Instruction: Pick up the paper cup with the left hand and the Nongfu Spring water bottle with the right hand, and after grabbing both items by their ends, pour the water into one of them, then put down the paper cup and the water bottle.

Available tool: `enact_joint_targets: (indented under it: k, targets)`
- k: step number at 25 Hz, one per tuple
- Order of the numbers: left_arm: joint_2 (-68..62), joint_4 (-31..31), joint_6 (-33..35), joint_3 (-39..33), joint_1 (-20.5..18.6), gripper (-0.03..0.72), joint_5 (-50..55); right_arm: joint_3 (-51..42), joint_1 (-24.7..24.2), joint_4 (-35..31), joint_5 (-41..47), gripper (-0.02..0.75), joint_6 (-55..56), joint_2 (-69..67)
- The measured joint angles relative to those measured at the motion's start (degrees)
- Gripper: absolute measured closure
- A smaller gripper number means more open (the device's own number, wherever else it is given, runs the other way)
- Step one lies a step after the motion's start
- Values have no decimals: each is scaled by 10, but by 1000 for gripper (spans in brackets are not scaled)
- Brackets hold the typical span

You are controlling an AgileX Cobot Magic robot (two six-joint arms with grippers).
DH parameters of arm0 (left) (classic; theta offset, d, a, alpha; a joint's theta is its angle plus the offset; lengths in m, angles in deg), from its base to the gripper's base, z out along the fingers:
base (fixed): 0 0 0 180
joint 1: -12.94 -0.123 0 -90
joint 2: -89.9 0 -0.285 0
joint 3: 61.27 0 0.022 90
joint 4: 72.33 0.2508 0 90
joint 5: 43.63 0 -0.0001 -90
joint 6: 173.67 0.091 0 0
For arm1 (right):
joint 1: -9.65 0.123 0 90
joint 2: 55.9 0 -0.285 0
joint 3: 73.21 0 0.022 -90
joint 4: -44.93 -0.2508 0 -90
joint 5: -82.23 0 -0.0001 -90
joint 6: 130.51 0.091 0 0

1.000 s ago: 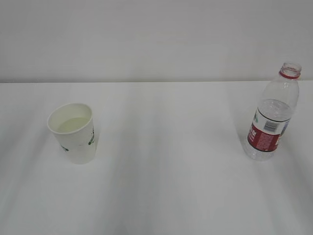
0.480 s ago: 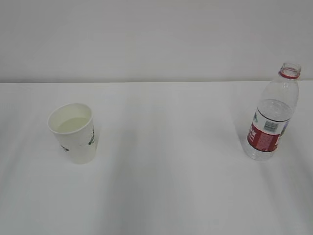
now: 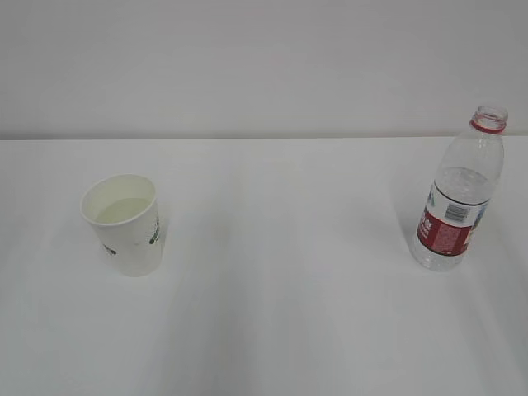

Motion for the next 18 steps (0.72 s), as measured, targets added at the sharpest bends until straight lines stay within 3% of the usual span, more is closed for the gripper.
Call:
enact_joint_targets:
  k: [9,18]
  targets:
    - [74,-30,0,56,0,222,167,3,0,0,131,170,0,112]
    - [94,-94,0,100,0,233,235,5,0,-8,281,170,0,173]
